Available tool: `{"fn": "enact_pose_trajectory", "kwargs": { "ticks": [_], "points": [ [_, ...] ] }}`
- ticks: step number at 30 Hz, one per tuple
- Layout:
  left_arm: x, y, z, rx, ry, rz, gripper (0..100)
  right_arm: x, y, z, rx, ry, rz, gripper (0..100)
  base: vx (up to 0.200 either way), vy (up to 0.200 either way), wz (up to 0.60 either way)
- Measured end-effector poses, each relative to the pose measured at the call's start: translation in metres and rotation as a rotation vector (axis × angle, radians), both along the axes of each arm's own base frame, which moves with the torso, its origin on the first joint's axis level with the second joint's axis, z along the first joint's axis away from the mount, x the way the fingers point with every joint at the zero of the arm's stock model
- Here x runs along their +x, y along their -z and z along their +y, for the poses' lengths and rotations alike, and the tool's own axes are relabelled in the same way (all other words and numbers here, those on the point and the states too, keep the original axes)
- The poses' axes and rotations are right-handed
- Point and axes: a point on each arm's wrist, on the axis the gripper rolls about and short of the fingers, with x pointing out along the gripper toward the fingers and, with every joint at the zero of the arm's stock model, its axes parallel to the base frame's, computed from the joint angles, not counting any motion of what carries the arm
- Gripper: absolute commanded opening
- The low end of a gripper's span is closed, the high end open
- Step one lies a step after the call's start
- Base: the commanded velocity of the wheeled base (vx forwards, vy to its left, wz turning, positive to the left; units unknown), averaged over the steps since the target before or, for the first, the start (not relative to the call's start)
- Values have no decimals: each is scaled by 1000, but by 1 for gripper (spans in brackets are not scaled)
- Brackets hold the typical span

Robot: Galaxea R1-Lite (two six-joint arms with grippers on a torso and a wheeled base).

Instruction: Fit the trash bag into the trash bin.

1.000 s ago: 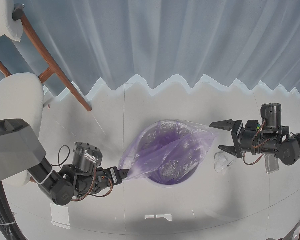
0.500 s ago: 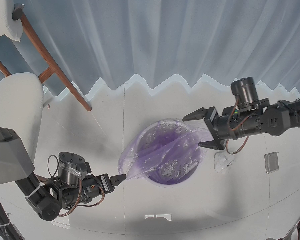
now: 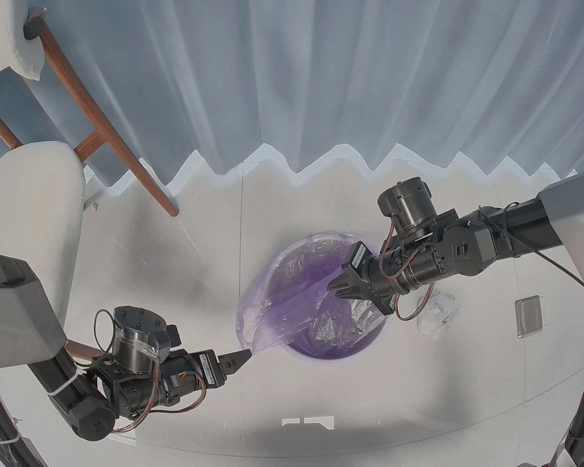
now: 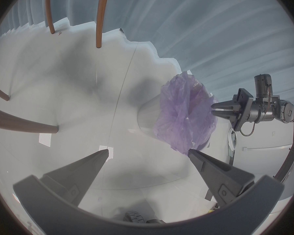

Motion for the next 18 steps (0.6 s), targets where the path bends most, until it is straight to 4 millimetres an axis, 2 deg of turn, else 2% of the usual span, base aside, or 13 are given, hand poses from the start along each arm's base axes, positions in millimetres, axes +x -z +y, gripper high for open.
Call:
{"fn": "enact_pose_trajectory", "kwargs": {
  "ticks": [9,17,18],
  "points": [
    [0,-1,0,-6,1,-13,100,-16,-2,-7,-59,-7,97,0,0,0,0],
    [-2,3,3,14,7,-18,100,-49,3,-17,-102,-24,145,0,0,0,0],
    [-3,3,3,15,9,-22,100,-51,3,-18,-100,-27,140,100,0,0,0]
  ]
}}
